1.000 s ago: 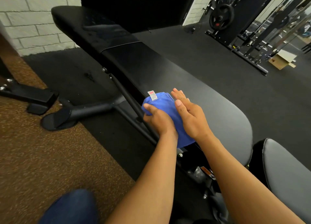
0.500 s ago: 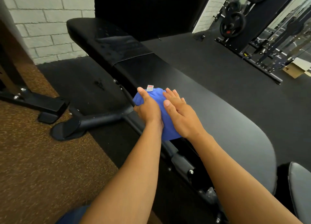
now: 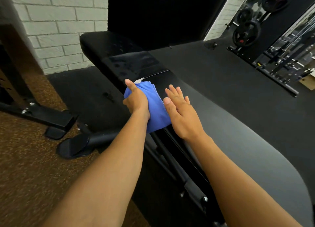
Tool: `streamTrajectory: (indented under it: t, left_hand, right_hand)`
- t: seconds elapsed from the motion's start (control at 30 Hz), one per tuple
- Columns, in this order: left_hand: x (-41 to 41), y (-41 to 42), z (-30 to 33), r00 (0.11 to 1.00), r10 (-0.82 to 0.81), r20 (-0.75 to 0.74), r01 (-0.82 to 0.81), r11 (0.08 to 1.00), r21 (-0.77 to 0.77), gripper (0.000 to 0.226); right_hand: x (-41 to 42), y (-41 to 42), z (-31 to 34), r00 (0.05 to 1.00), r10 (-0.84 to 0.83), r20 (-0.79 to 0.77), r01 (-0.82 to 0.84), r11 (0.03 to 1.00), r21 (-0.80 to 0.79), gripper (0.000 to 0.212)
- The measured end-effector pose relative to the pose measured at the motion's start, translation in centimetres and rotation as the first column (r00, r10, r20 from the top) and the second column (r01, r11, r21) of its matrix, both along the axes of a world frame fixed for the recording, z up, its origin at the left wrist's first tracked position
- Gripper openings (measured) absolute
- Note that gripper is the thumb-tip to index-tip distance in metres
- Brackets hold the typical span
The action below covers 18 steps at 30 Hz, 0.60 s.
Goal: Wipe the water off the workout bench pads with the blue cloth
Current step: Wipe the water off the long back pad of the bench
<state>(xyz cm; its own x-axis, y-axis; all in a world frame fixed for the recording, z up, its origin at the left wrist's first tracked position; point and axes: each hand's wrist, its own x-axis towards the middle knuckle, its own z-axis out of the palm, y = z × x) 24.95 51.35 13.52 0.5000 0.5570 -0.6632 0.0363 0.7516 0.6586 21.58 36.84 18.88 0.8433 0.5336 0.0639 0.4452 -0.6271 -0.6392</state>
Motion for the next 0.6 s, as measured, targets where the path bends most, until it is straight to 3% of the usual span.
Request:
streamTrajectory:
  t: [0.3,0.37,0.47,0.6]
  left_hand:
    - [-2.2,-3.0,-0.3,0.996,-0.085,-0.024,0.087,0.989,0.121,0.086]
    - [-3.4,-5.0,-0.3,0.996,-0.088,0.003,0.087,0.987,0.133,0.086]
    - [-5.2,-8.4,-1.0,0.997,-0.071,0.013,0.068,0.985,0.161,0.103]
    - [-9.2,-16.0,-1.9,0.990,-0.137,-0.017,0.138,0.982,0.125,0.095]
  right_hand:
    - [0.1,1.2,0.8,1.000,0.020,0.001,-0.020,1.000,0.014,0.053]
    - [0.0,0.9,1.1,1.000,0.021,0.002,-0.021,1.000,0.017,0.053]
    - [-0.4,0.0,1.5,1.000,0.010,0.004,-0.010,0.999,0.032,0.054]
    - [-1.3,-1.4,1.6,1.000,0.010,-0.014,-0.009,0.999,0.035,0.055]
